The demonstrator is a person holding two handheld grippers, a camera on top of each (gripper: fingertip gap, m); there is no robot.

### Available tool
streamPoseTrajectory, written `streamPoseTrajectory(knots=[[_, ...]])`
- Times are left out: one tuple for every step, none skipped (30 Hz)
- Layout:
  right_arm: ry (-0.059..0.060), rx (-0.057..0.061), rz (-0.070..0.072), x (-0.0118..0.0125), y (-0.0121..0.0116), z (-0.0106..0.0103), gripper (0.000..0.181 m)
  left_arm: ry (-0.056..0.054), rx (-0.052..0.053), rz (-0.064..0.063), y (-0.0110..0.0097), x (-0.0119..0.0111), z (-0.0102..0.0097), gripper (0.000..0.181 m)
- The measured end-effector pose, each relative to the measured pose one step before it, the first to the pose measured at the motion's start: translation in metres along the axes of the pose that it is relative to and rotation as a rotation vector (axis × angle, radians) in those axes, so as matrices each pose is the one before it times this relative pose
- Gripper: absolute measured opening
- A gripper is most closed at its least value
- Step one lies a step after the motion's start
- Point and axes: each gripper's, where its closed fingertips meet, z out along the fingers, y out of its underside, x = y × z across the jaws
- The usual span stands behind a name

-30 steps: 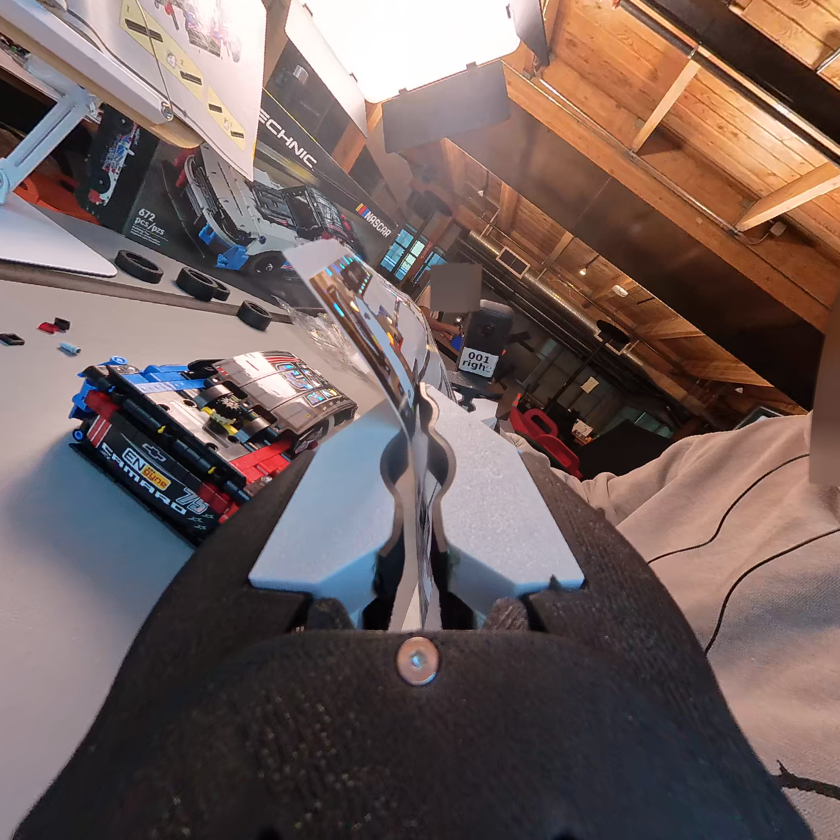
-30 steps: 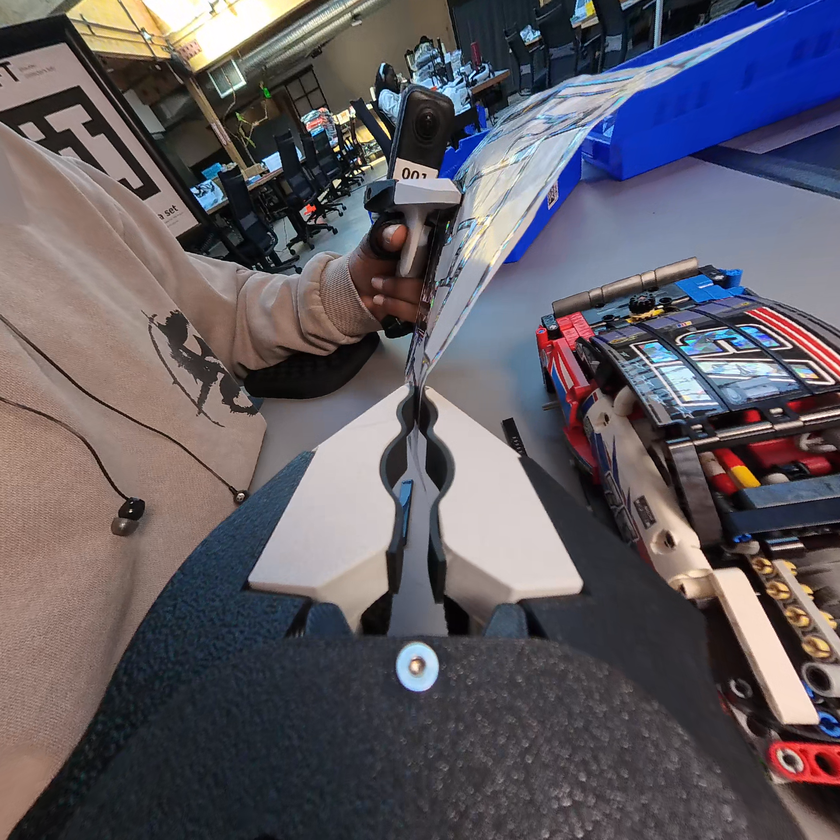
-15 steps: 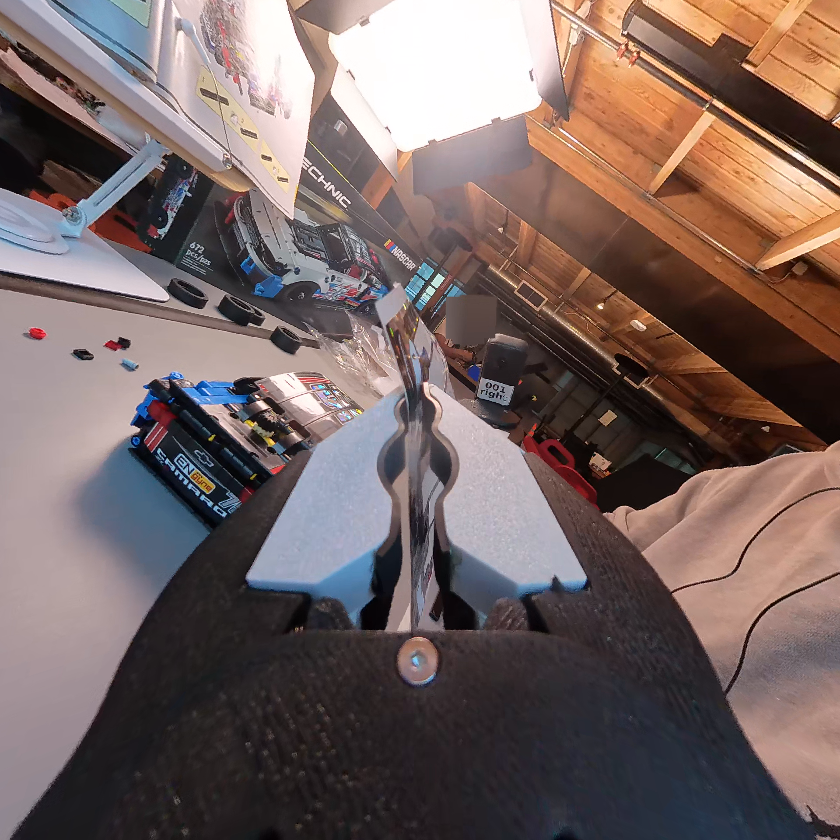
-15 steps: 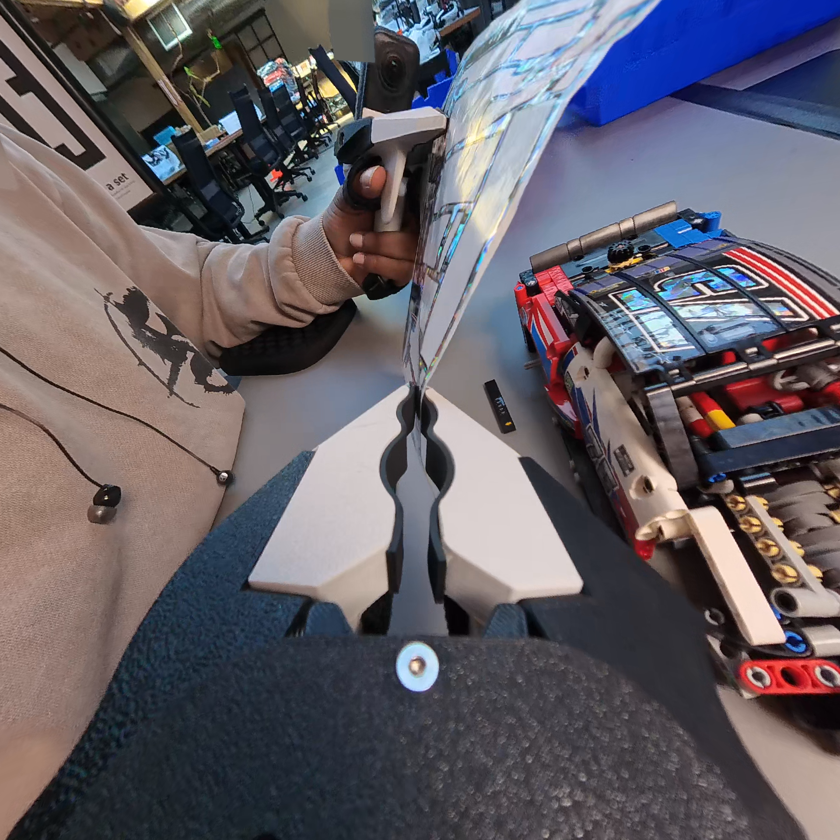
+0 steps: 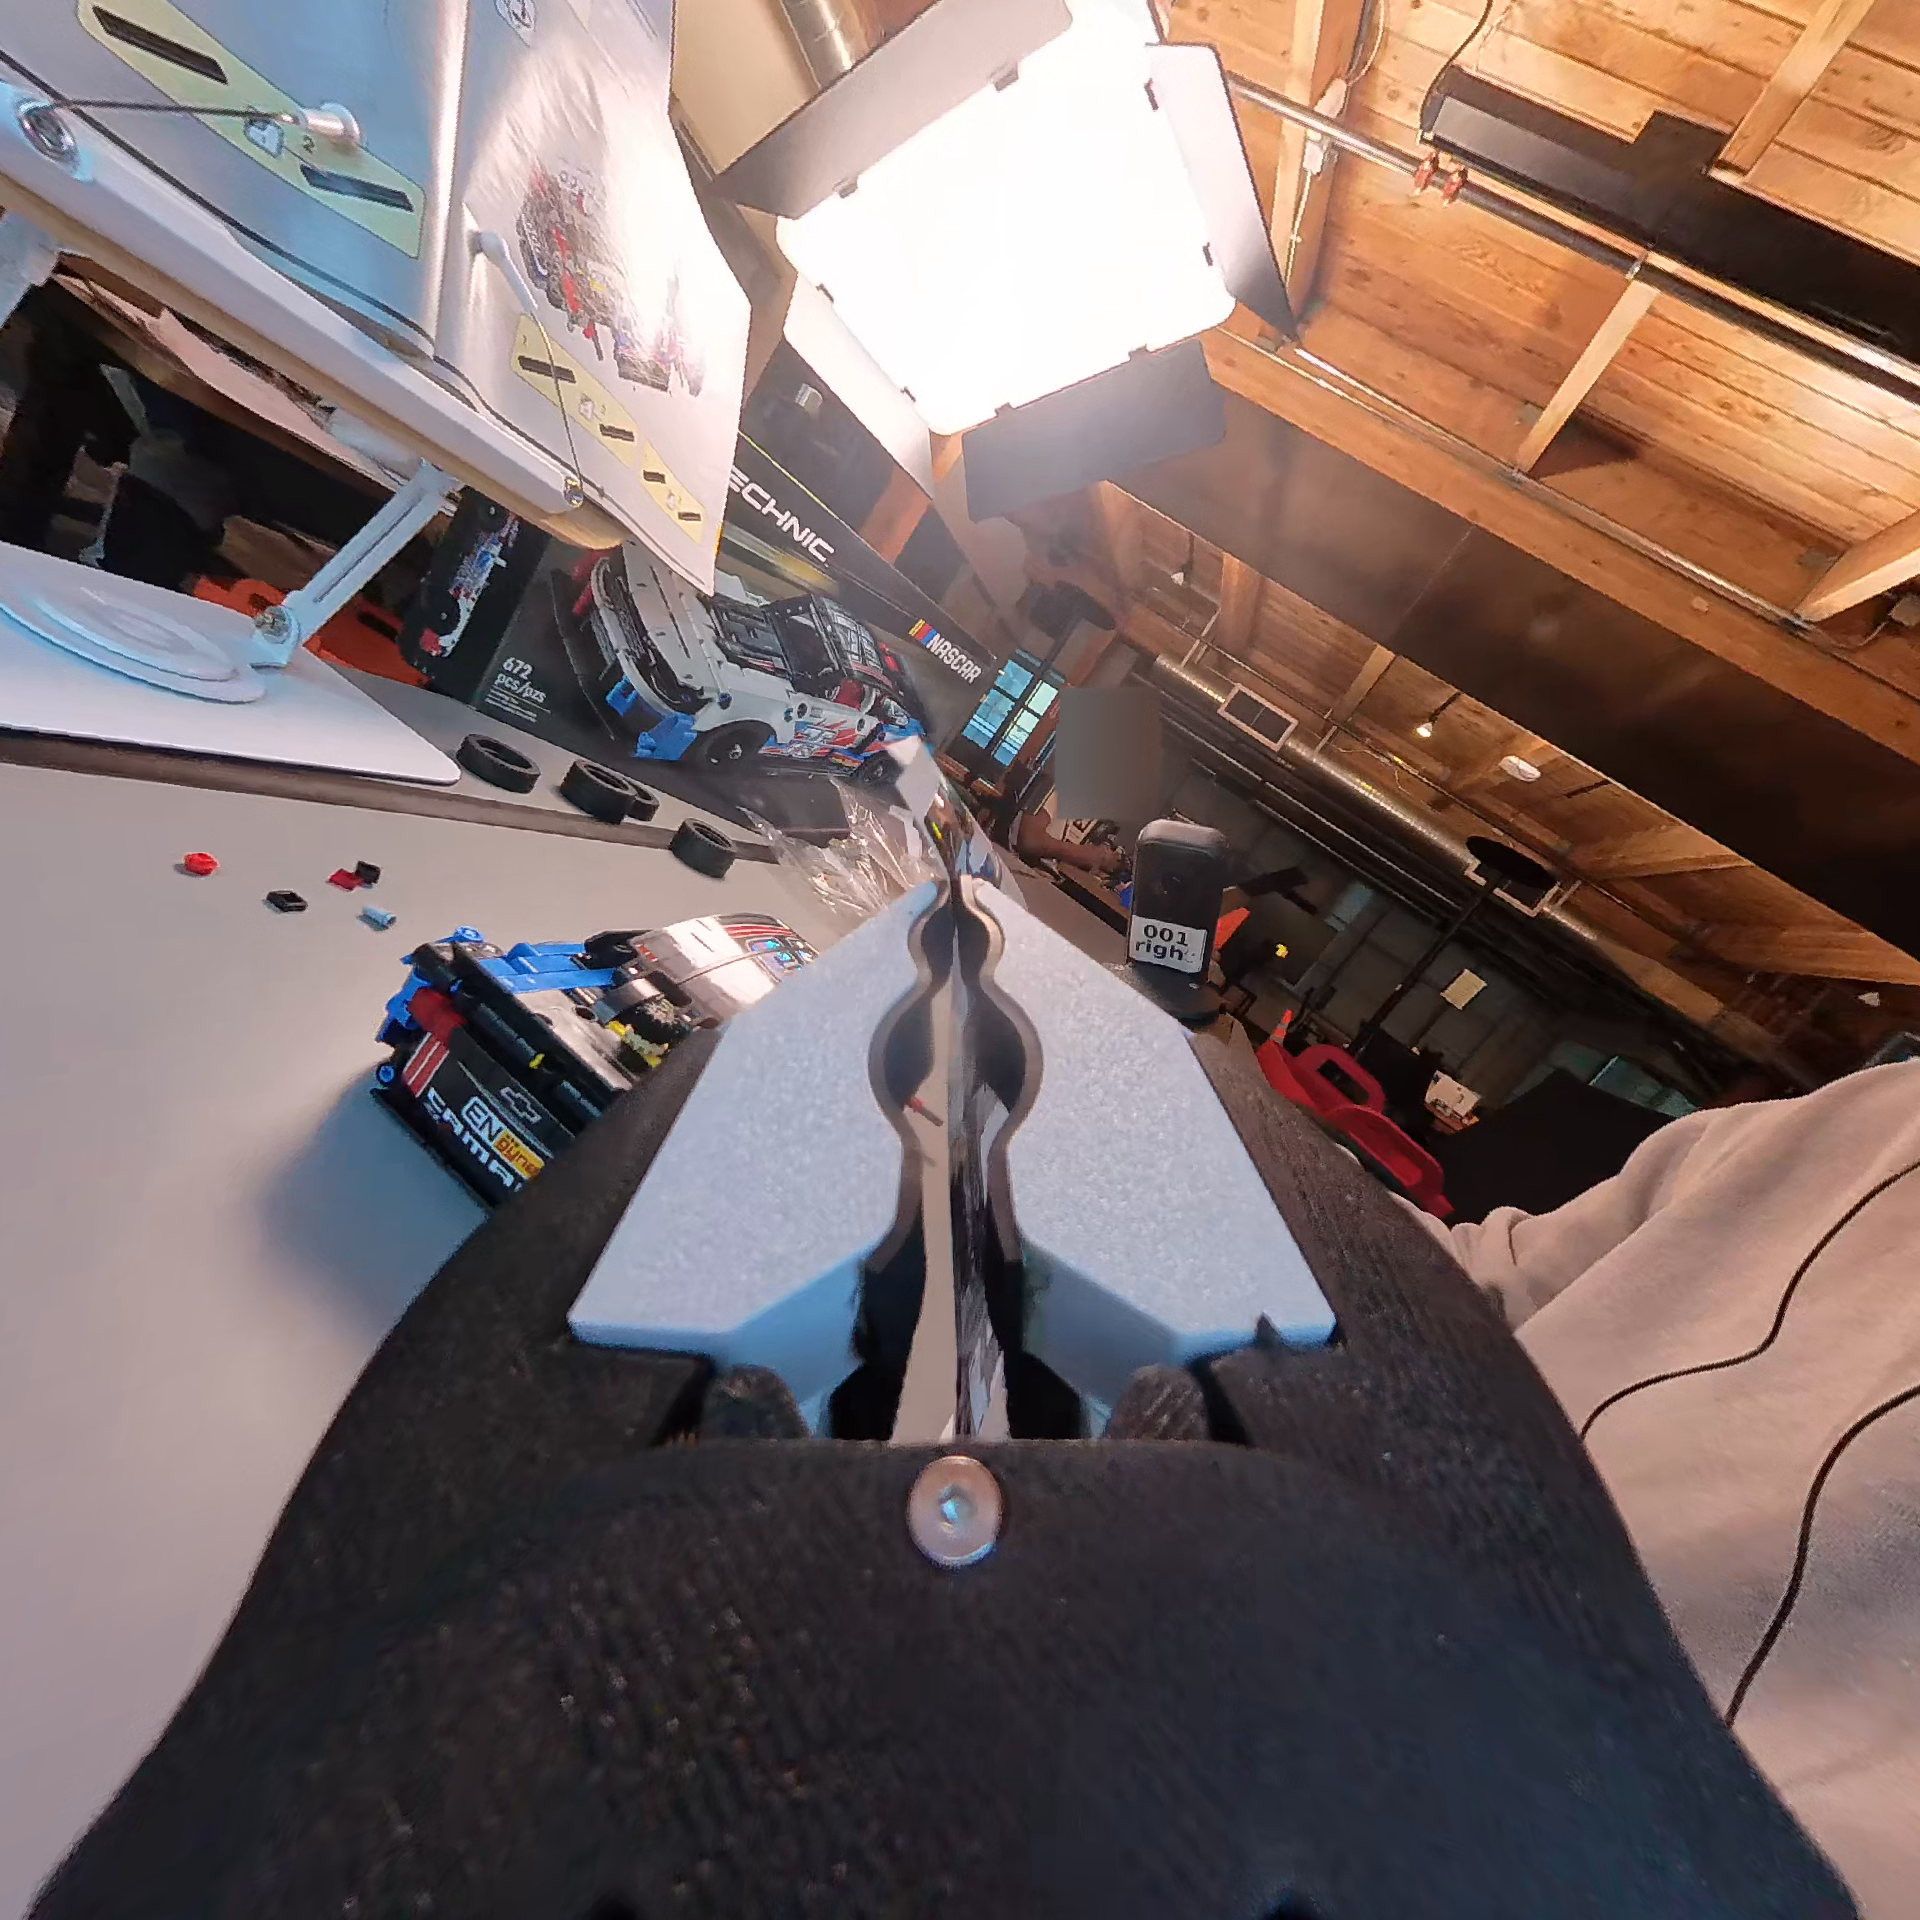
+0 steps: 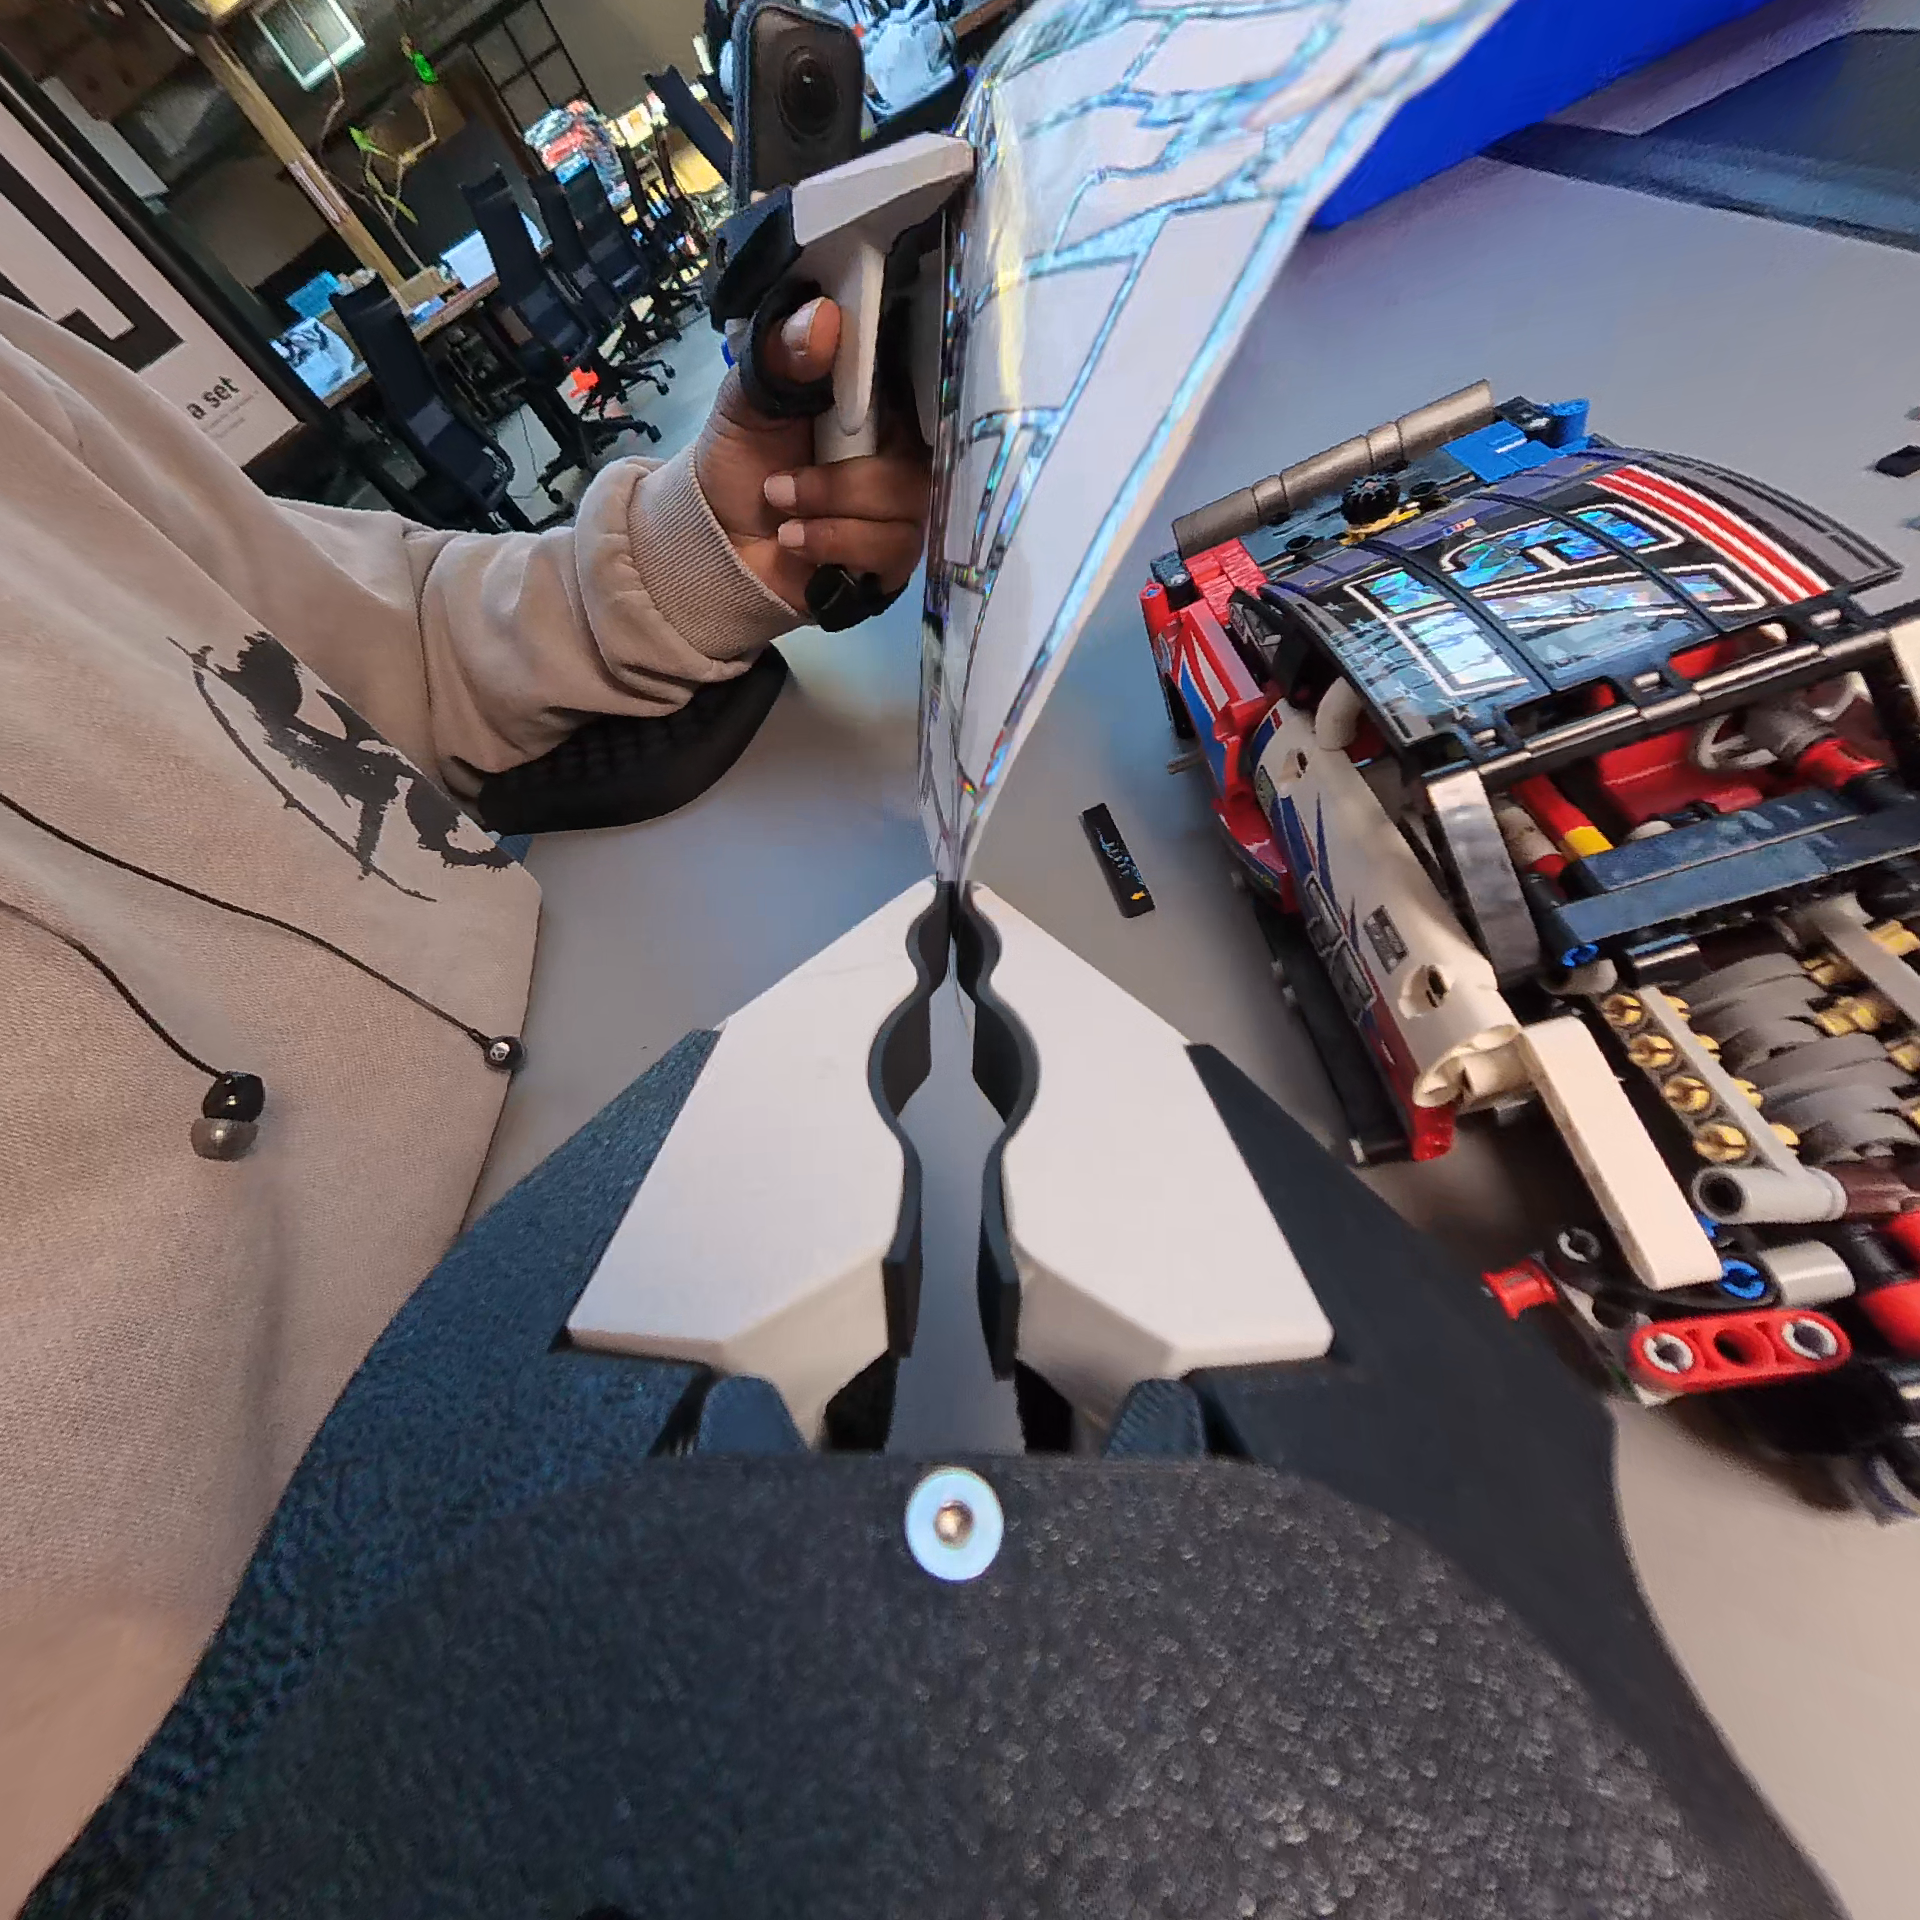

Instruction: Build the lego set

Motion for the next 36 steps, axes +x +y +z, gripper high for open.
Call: streamPoseTrajectory(knots=[[0.0036,0.0069,0.0028,0.00108,-0.00064,-0.00122,0.0,-0.0024,0.0003,-0.0052,-0.00103,-0.00097,-0.00112,0.0],[-0.0036,0.0051,0.0061,-0.00011,-0.00056,-0.00093,0.0,-0.0065,-0.0088,-0.0014,0.00066,-0.00169,-0.00039,0.0],[0.0,-0.0022,0.0019,0.00024,0.00037,-0.00051,0.0,-0.0108,-0.0079,0.0035,0.00109,-0.0018,-0.00015,0.0],[0.0084,-0.0074,-0.0034,0.0013,0.00129,-0.00043,0.0,-0.0048,-0.0053,0.0028,0.00101,-0.00046,0.00036,0.0],[0.0105,-0.0097,-0.0024,0.0016,0.0017,-0.00032,0.0,0.0056,-0.0029,0.0008,0.00079,0.00123,0.00069,0.0],[0.0036,-0.0064,0.0003,0.0007,0.00137,-0.00044,0.0,0.0089,-0.0024,-0.0009,0.00058,0.00175,0.00081,0.0],[-0.003,-0.0054,0.0017,-0.00062,0.00139,-0.00046,0.0,0.0144,-0.0018,-0.0053,0.00023,0.00204,0.00058,0.0],[-0.0017,-0.0083,0.0008,-0.0006,0.00208,-0.0002,0.0,0.0129,0.0063,-0.0103,-0.00169,0.00153,-0.00019,0.004],[-0.0002,-0.0118,-0.0002,-0.00039,0.00262,-0.00021,0.0,0.0093,0.0146,-0.009,-0.00313,0.00101,-0.00094,0.008],[0.0018,-0.0062,-0.0007,-0.00014,0.00173,-0.00037,0.0,0.0072,0.0088,-0.0048,-0.00251,0.00066,-0.00112,0.008],[-0.0018,0.0001,0.0013,-0.00078,0.00061,-0.00051,0.0,0.0012,-0.0064,-0.001,-0.00007,-0.00029,-0.00051,0.007],[-0.0048,0.0002,0.0029,-0.00131,0.00047,-0.00047,0.0,-0.0028,-0.0145,0.0012,0.00164,-0.00094,-0.00004,0.003],[-0.0036,-0.0041,0.0011,-0.00097,0.00108,-0.00023,0.0,-0.0059,-0.0097,0.0038,0.00157,-0.00085,0.00012,0.0],[-0.0002,-0.0079,-0.0007,-0.00039,0.00162,-0.0002,0.0,-0.0031,-0.0035,0.0075,0.00094,0.00014,0.00022,0.0],[0.0012,-0.0073,-0.0005,-0.00001,0.00147,0.0001,0.0,-0.0039,-0.0048,0.0081,0.00092,0.00026,0.00048,0.0],[-0.0006,-0.007,0.0018,-0.00035,0.0014,0.00006,0.0,-0.009,-0.0069,0.0099,0.00088,-0.00035,0.00042,0.0],[0.0009,-0.006,0.002,-0.00017,0.00104,-0.00017,0.0,-0.009,-0.0078,0.0104,0.00106,-0.00048,0.0004,0.0],[0.0079,-0.0057,-0.0008,0.00101,0.00095,-0.00061,0.0,-0.0127,-0.0029,0.0058,0.00015,-0.00135,-0.00005,0.0],[0.0157,-0.0104,-0.0026,0.0022,0.00148,-0.00147,0.0,-0.0145,0.0071,0.002,-0.00141,-0.00191,-0.00074,0.0],[0.0183,-0.0091,-0.0021,0.00312,0.00142,-0.00197,0.0,-0.0072,0.008,-0.0036,-0.00182,-0.00143,-0.00119,0.0],[0.0187,-0.0014,0.001,0.00345,0.00048,-0.00264,0.0,-0.0042,0.0076,-0.0074,-0.00186,-0.00123,-0.0012,0.0],[0.0171,-0.0022,0.0029,0.00343,0.00065,-0.0028,0.0,-0.0077,0.0106,-0.0082,-0.00211,-0.00179,-0.00137,0.0],[0.018,-0.0024,-0.0004,0.00338,0.00083,-0.00296,0.0,-0.0135,0.0106,-0.0042,-0.0021,-0.00261,-0.00146,0.0],[0.0176,-0.0022,-0.0008,0.00327,0.00085,-0.00312,0.0,-0.0114,0.003,-0.0017,-0.00079,-0.00223,-0.00087,0.0],[0.0137,0.0045,0.0002,0.00255,-0.00029,-0.00324,0.0,-0.0029,-0.0087,-0.0042,0.00126,-0.001,0.00011,0.0],[0.0117,0.0074,0.001,0.00207,-0.00083,-0.00313,0.0,-0.0016,-0.0121,-0.0095,0.00229,-0.00092,0.00087,0.0],[0.0195,0.0047,-0.0017,0.0032,-0.00057,-0.00302,0.0,0.0028,-0.0117,-0.0139,0.0027,-0.00039,0.0011,0.0],[0.0321,0.0043,-0.0063,0.00506,-0.00089,-0.00334,0.0,-0.0102,-0.0115,-0.0116,0.00294,-0.00226,0.00085,0.0],[0.0369,0.0103,-0.0061,0.00598,-0.00213,-0.00391,0.0,-0.0257,-0.0121,-0.0025,0.00292,-0.00436,0.00032,0.0],[0.0354,0.0134,0.0008,0.0062,-0.00268,-0.00466,0.0,-0.0272,-0.0175,0.0012,0.00297,-0.0047,0.00016,0.0],[0.0326,0.0148,0.0059,0.00634,-0.00295,-0.00537,0.0,-0.0247,-0.0166,0.0014,0.00256,-0.00428,0.00003,0.0],[0.0419,0.0211,0.0056,0.00793,-0.0038,-0.00592,0.0,-0.016,-0.0142,0.0022,0.00214,-0.00301,0.00017,0.0],[0.0459,0.0295,0.0053,0.00875,-0.0051,-0.0058,0.0,-0.0086,-0.017,0.0004,0.00283,-0.00168,0.0007,0.0],[0.039,0.0339,0.0069,0.00747,-0.00593,-0.00505,0.0,0.0032,-0.0182,-0.002,0.00334,0.00037,0.00136,0.0],[0.0286,0.0395,0.003,0.00492,-0.00699,-0.00354,0.0,0.011,-0.0103,-0.0014,0.00282,0.00219,0.00174,0.0],[0.0156,0.0475,-0.0056,0.00119,-0.00831,-0.00173,0.001,0.0147,-0.0037,0.0036,0.00212,0.00344,0.00174,0.0]])
